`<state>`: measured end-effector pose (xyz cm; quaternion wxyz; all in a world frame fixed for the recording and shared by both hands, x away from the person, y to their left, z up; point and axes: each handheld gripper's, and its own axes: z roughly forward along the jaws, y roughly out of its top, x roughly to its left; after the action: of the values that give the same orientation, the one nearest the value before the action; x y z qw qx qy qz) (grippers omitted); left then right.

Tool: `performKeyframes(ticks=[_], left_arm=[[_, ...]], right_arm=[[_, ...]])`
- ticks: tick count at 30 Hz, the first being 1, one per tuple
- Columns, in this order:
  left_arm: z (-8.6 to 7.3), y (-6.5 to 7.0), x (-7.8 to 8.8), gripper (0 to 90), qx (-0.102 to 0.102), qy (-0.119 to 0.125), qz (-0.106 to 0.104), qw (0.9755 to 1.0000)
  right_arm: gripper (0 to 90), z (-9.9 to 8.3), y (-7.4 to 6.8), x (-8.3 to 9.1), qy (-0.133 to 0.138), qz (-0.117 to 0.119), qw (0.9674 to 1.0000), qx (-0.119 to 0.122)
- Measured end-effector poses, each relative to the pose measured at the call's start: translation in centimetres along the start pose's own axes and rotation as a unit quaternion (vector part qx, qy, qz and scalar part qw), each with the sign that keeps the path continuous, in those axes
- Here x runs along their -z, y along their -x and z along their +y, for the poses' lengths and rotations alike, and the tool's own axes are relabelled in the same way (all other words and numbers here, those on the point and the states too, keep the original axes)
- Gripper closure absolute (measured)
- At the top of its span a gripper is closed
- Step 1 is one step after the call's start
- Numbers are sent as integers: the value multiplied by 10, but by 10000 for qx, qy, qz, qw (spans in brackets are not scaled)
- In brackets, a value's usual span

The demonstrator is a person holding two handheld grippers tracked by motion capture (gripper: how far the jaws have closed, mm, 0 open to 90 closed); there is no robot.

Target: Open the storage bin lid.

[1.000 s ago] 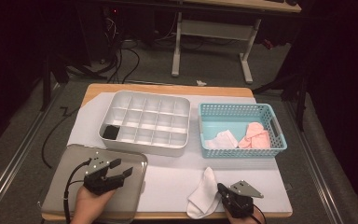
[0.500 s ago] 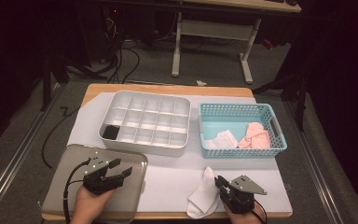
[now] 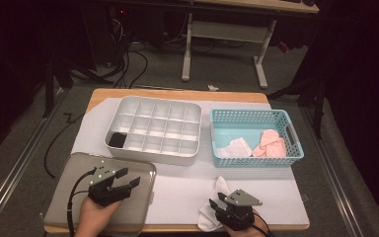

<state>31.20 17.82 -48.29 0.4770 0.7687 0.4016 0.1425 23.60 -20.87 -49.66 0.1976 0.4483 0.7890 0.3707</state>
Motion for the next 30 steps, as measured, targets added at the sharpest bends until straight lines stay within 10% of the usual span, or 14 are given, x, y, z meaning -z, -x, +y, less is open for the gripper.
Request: performKeyframes(ticks=[4, 12, 24, 30], left_arm=[[0, -1, 1, 401, 19, 20, 14, 10000], [0, 0, 0, 401, -7, 3, 3, 10000], [0, -2, 2, 402, 37, 34, 16, 10000], [0, -4, 4, 402, 47, 61, 21, 10000]], right_arm=[[564, -7, 1, -9, -143, 78, 9999, -13], [859, -5, -4, -12, -178, -44, 9996, 197], [858, 30, -11, -16, 268, 27, 9996, 92], [833, 38, 18, -16, 378, -342, 9982, -329]])
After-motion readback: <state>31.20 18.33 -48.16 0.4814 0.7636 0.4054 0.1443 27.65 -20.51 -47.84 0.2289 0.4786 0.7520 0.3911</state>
